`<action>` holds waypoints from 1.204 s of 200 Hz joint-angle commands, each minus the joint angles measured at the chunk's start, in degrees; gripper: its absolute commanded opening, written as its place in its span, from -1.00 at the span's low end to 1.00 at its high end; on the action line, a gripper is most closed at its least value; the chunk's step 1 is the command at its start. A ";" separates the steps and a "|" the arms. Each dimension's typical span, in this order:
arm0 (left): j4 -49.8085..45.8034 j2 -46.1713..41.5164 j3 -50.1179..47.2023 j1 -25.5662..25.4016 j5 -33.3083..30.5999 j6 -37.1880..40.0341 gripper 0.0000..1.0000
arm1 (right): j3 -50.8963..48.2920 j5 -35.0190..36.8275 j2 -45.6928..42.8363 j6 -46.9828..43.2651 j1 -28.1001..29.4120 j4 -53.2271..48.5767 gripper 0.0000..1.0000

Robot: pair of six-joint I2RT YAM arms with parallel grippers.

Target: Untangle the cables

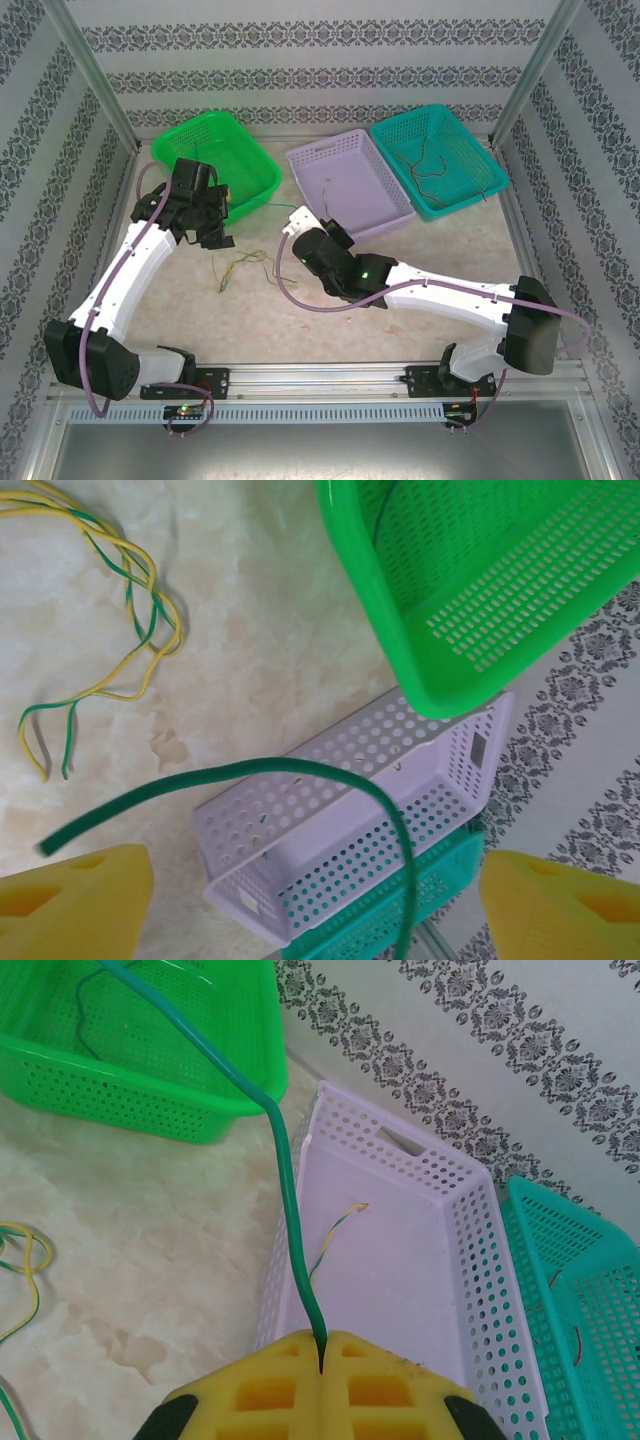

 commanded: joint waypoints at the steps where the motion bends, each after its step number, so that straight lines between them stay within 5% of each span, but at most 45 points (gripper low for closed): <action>1: 1.54 -0.63 2.02 0.39 -0.46 -2.75 0.70 | -0.22 2.12 -0.19 -0.21 0.76 1.02 -1.00; 120: 7.83 4.09 -1.43 4.21 -0.30 -6.52 0.50 | -1.34 3.48 -3.42 0.49 2.94 1.59 -1.00; 207: 4.99 2.03 -2.75 5.40 -1.27 -3.34 -0.70 | -1.35 3.35 -4.92 1.87 2.71 -0.33 -1.00; 225: 5.42 2.28 -1.78 6.97 -1.72 1.82 -1.00 | -1.13 -4.52 -6.00 4.13 0.97 -3.58 -1.00; 241: 9.71 5.51 1.20 9.87 1.26 13.28 -1.00 | -0.70 -19.49 -6.70 7.54 -2.83 -8.33 -1.00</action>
